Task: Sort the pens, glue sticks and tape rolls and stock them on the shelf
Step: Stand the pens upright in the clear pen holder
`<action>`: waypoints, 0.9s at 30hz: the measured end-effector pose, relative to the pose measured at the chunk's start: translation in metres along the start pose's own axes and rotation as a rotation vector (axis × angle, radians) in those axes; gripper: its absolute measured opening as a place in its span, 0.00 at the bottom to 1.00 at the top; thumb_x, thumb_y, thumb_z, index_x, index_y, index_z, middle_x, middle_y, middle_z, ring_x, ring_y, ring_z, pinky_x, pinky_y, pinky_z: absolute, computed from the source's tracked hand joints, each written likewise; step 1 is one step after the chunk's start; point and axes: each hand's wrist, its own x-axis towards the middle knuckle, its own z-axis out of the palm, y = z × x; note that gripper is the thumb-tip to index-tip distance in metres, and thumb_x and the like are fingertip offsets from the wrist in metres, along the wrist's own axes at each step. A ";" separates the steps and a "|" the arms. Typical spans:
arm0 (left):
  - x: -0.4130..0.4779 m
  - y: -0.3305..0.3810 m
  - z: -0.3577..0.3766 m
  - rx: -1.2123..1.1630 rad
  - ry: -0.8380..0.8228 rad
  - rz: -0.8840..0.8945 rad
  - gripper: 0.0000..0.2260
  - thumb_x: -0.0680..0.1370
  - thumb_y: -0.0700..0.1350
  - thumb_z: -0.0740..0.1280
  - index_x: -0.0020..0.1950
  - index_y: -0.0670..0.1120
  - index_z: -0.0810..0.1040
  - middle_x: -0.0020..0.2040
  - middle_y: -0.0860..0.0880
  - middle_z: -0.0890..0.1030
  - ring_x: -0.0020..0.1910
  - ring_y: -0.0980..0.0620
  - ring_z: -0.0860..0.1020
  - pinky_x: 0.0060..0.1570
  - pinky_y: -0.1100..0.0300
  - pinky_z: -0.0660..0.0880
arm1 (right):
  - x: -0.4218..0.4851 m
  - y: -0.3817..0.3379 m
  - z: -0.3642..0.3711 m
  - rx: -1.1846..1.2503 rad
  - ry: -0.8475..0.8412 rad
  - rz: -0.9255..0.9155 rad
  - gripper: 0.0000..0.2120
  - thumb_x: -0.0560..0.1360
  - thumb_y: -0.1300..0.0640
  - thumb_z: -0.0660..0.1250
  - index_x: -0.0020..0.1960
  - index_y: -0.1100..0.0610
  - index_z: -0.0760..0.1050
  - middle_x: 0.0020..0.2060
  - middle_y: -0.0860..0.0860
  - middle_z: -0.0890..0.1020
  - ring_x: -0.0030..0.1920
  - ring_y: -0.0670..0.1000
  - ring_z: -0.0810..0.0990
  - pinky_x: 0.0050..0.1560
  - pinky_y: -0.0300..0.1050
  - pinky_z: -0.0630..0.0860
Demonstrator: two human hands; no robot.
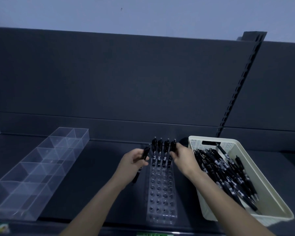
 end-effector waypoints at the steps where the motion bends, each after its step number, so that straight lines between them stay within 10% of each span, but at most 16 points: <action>1: 0.000 0.001 0.001 -0.010 0.010 0.017 0.15 0.76 0.31 0.62 0.45 0.52 0.76 0.42 0.53 0.79 0.45 0.55 0.79 0.47 0.65 0.72 | 0.000 0.000 0.000 0.016 -0.006 0.006 0.07 0.77 0.58 0.62 0.49 0.62 0.70 0.41 0.59 0.79 0.46 0.60 0.79 0.41 0.43 0.68; 7: -0.002 -0.001 0.003 0.008 0.058 0.058 0.13 0.76 0.33 0.64 0.50 0.51 0.78 0.39 0.49 0.76 0.45 0.54 0.78 0.53 0.62 0.75 | -0.014 -0.001 -0.010 0.153 0.129 0.013 0.15 0.75 0.58 0.67 0.59 0.61 0.76 0.51 0.55 0.83 0.53 0.54 0.80 0.57 0.44 0.74; 18: -0.003 0.009 0.018 -0.089 0.025 0.120 0.10 0.74 0.31 0.66 0.42 0.45 0.79 0.36 0.52 0.80 0.34 0.64 0.77 0.40 0.70 0.74 | -0.030 -0.048 -0.022 0.501 -0.008 -0.144 0.07 0.73 0.62 0.69 0.36 0.56 0.75 0.35 0.49 0.74 0.33 0.44 0.71 0.35 0.28 0.66; 27: -0.006 -0.036 0.007 0.858 -0.233 0.236 0.15 0.79 0.47 0.61 0.66 0.49 0.74 0.68 0.54 0.72 0.68 0.53 0.64 0.67 0.61 0.60 | -0.018 -0.039 -0.017 0.339 0.186 -0.144 0.05 0.77 0.57 0.63 0.48 0.59 0.74 0.38 0.53 0.81 0.40 0.54 0.79 0.45 0.47 0.74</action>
